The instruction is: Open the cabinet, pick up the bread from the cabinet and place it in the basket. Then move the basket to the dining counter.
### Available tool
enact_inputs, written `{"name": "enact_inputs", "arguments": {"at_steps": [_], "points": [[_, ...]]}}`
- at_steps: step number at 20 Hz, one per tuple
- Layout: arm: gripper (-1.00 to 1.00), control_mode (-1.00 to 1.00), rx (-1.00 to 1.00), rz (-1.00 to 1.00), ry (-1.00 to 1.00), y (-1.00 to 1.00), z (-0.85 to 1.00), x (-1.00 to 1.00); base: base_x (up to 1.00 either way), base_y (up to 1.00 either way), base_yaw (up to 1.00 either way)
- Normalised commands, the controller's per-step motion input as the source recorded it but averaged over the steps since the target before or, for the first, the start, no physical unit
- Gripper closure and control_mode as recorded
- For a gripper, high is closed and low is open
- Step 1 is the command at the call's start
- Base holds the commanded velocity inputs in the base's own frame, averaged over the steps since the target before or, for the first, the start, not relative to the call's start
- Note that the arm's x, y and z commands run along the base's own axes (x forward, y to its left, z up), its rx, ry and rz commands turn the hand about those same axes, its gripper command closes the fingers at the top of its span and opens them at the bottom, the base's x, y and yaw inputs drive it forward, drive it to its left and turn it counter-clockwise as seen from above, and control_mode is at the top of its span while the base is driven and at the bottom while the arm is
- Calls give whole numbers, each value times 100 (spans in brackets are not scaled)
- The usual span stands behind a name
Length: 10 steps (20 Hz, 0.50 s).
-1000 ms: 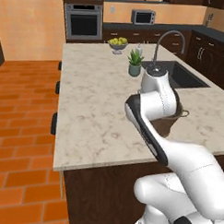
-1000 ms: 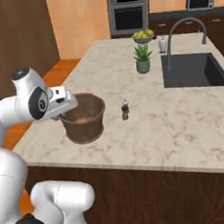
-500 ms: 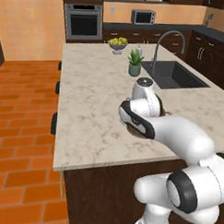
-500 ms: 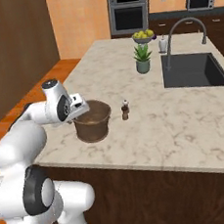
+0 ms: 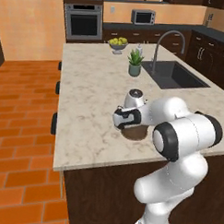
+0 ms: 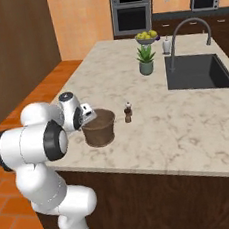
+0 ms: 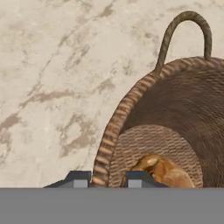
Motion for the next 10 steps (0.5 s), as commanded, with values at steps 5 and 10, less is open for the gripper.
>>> {"name": "enact_inputs", "arguments": {"at_steps": [5, 10], "points": [[-100, -100, 0, 7, 0, 21, -53, 31, 0, 0, 0], [-100, -100, 3, 0, 0, 2, 44, -17, 0, 0, 0]]}}
